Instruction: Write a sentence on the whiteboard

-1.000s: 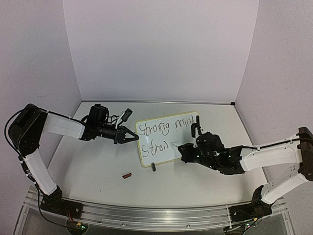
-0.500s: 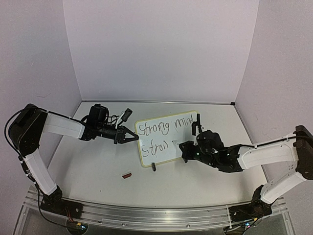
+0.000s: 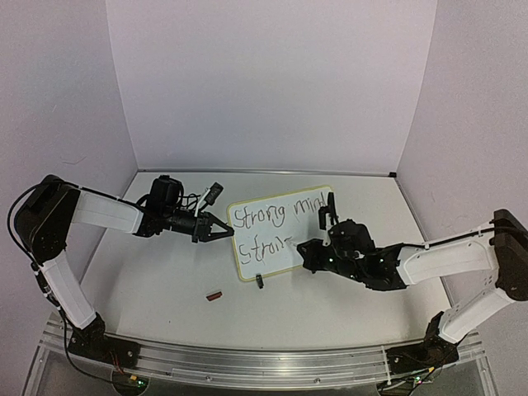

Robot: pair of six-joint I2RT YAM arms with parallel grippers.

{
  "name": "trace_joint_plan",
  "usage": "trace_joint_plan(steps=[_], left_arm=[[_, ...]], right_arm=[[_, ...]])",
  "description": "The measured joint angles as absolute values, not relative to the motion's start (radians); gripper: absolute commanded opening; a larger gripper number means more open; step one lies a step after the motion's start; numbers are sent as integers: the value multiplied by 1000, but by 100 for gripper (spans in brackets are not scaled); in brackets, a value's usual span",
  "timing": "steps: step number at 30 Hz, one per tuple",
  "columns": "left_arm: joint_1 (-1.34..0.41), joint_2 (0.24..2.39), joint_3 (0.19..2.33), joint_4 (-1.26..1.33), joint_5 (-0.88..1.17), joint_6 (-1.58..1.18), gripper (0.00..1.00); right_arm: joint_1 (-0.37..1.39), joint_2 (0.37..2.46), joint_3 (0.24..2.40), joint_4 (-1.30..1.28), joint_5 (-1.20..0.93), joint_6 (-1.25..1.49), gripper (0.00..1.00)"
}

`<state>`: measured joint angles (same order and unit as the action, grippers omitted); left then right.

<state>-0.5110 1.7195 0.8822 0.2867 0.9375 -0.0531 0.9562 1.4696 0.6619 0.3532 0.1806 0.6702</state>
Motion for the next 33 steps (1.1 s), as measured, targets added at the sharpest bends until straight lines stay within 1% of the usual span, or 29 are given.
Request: trace_joint_plan(steps=[12, 33], left_arm=[[-512, 1720, 882, 287, 938, -52, 0], [-512, 1720, 882, 287, 938, -52, 0]], right_arm=[[956, 1456, 614, 343, 168, 700, 0], [956, 1451, 675, 321, 220, 651, 0]])
